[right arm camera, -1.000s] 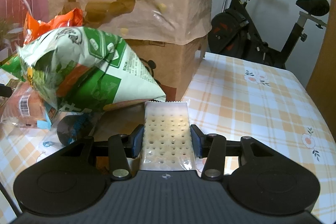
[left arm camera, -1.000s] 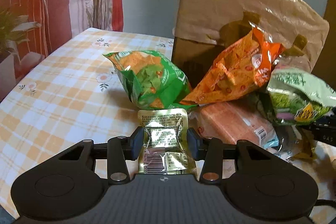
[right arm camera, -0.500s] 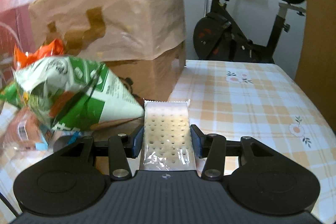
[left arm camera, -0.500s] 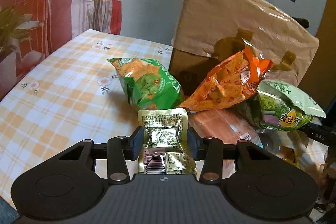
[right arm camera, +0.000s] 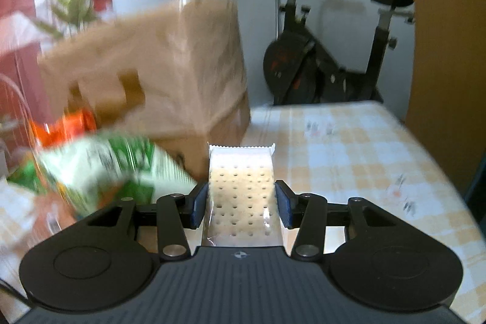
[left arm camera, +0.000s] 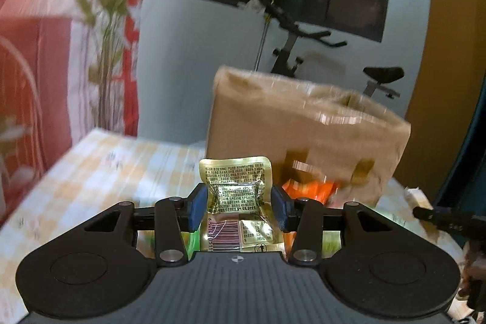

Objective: Organize snacks
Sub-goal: 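Carry both packets over the box and open both grippers to drop them, then grasp the green chip bag with the left gripper while the right gripper grasps the white-green bag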

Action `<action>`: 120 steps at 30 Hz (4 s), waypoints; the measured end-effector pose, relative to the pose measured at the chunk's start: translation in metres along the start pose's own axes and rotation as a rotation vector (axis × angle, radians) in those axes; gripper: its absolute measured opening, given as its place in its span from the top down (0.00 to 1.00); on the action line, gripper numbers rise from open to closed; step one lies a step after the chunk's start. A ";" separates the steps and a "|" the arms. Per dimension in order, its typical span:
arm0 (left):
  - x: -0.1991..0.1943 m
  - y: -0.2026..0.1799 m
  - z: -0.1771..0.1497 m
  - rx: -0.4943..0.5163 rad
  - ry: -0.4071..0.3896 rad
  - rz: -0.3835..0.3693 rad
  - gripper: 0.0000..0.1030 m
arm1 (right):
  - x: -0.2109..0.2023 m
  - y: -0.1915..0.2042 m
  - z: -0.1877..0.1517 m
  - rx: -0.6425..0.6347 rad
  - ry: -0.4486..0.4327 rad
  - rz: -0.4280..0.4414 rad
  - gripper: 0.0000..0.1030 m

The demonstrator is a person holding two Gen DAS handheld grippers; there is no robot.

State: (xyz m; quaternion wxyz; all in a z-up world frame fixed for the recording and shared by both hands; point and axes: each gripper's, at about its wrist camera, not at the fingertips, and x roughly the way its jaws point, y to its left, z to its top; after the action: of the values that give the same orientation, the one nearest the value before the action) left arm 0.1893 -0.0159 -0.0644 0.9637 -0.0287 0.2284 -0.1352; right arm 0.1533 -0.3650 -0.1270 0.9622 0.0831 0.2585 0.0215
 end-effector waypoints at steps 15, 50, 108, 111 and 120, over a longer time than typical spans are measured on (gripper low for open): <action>0.044 -0.020 0.108 0.027 -0.101 -0.085 0.53 | -0.031 0.048 0.130 -0.060 -0.222 0.095 0.53; 0.063 -0.007 0.113 0.113 0.051 -0.096 0.23 | 0.027 0.088 0.156 -0.034 -0.077 0.056 0.23; 0.112 0.084 -0.033 -0.265 0.316 0.078 0.18 | 0.051 0.147 0.001 -0.490 0.132 0.072 0.21; 0.112 0.080 -0.035 -0.261 0.303 0.077 0.24 | 0.046 0.145 0.001 -0.478 0.129 0.078 0.21; 0.065 0.078 -0.028 -0.202 0.211 0.099 0.44 | 0.034 0.136 0.004 -0.387 0.114 0.110 0.23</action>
State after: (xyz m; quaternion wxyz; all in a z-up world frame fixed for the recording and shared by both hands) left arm 0.2517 0.0413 -0.1260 0.9320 -0.0997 0.3421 -0.0664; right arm 0.1850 -0.2285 -0.1168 0.9414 -0.0905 0.2988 0.1278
